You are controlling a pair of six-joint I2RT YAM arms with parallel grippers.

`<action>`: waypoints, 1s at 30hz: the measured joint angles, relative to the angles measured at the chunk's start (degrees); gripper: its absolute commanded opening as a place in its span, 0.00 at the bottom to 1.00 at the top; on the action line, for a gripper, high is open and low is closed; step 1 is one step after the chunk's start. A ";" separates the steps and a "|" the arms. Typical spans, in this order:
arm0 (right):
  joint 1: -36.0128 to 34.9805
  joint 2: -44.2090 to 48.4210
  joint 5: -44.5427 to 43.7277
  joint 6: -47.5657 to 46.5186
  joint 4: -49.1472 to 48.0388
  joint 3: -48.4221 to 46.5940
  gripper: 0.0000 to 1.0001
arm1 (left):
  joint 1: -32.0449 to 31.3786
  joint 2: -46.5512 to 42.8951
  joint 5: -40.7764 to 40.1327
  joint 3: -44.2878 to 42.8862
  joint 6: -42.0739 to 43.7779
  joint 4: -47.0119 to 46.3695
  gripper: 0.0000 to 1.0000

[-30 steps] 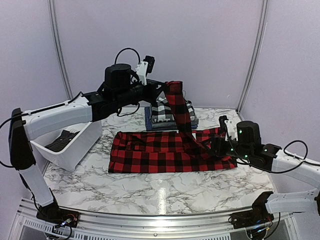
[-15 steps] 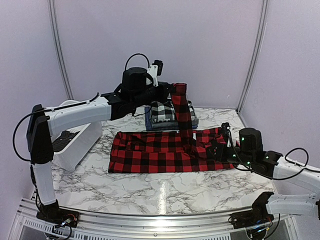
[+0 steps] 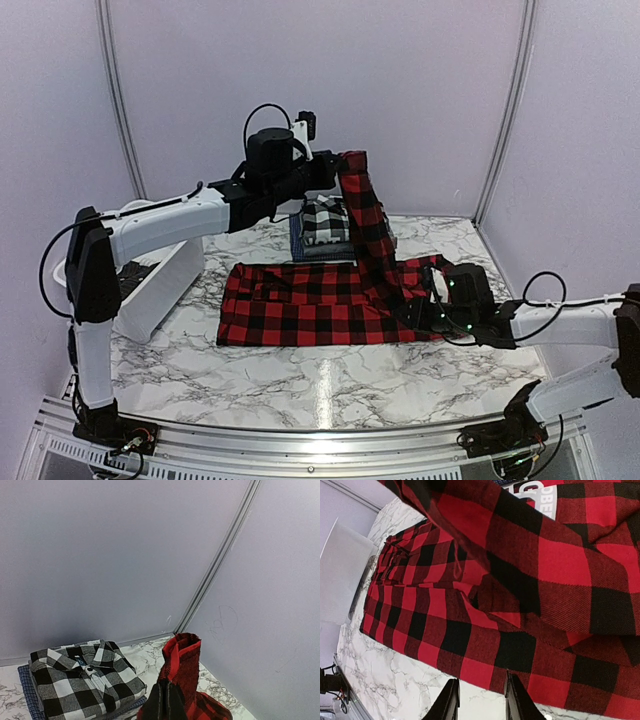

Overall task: Fold and stack the long sleeve shirts
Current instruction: Smooth out the rectangle-folded shirt at the center of the board.

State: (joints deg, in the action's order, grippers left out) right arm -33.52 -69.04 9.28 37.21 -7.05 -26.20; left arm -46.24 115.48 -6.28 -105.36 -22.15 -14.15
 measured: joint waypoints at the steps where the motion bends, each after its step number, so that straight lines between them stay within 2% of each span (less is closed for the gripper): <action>1: 0.02 -1.09 -0.42 0.33 -0.52 -0.31 0.28 | 0.00 0.37 0.22 0.00 -0.24 -0.02 0.00; 11: 6.03 -18.60 -3.30 2.75 -7.08 -9.99 0.23 | 0.02 1.20 3.28 0.02 -1.27 -0.96 0.00; 21: 12.52 -23.47 -6.97 3.15 -7.91 -13.00 0.25 | 1.70 -0.44 5.35 4.63 -1.46 -1.81 0.00; 23: 12.90 -23.82 -7.21 2.91 -7.87 -13.84 0.28 | 2.05 -0.68 6.12 5.44 -1.68 -1.81 0.00; 26: 13.20 -23.39 -6.99 1.60 -7.91 -14.38 0.36 | 2.71 -0.85 6.58 5.81 -2.14 -1.84 0.00; 30: 13.09 -19.47 -5.20 -1.62 -8.15 -13.33 0.43 | 3.41 -0.98 6.84 5.81 -3.04 -1.90 0.00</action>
State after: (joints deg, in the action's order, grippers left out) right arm -20.43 -88.51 4.08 35.59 -15.20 -39.53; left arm -42.83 114.50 0.56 -99.55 -25.19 -16.05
